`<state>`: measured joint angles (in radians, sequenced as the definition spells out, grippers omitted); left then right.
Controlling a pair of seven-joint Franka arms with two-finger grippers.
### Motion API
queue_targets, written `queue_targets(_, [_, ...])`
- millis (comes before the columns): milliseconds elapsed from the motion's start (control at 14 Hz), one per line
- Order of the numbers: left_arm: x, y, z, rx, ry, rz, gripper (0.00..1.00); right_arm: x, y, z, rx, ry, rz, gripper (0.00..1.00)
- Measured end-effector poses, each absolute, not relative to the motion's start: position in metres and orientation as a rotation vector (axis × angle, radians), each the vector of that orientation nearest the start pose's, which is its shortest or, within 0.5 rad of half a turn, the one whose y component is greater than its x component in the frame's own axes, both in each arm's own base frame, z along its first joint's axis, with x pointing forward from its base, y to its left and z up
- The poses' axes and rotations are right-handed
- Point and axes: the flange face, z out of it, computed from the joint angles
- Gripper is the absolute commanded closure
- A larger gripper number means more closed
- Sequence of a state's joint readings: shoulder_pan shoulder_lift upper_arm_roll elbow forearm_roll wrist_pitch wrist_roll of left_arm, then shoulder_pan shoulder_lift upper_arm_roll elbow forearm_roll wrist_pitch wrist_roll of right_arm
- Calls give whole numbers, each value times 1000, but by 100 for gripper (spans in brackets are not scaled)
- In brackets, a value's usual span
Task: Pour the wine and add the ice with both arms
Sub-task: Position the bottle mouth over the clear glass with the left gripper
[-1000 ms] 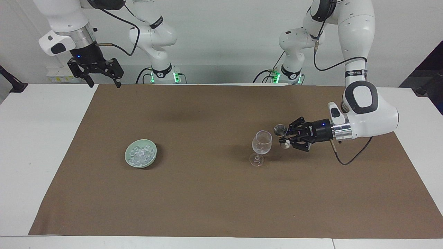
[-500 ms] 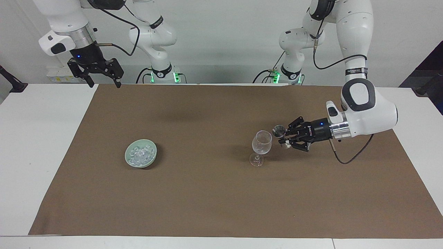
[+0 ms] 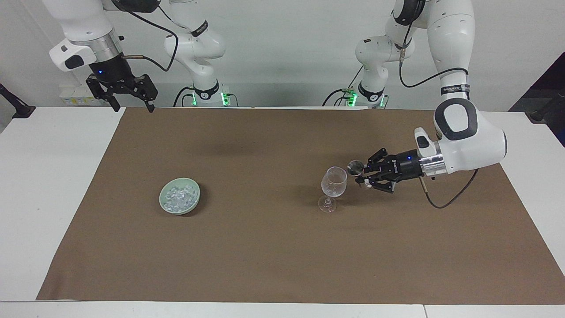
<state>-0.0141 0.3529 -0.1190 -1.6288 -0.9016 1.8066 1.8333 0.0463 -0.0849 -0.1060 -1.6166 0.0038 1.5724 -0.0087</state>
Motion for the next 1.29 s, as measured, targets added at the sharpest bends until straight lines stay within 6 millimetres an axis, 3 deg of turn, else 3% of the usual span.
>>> queue_targets(1286, [632, -153, 450, 1714, -1782, 583, 100, 527, -34, 649, -3129, 79, -64, 0])
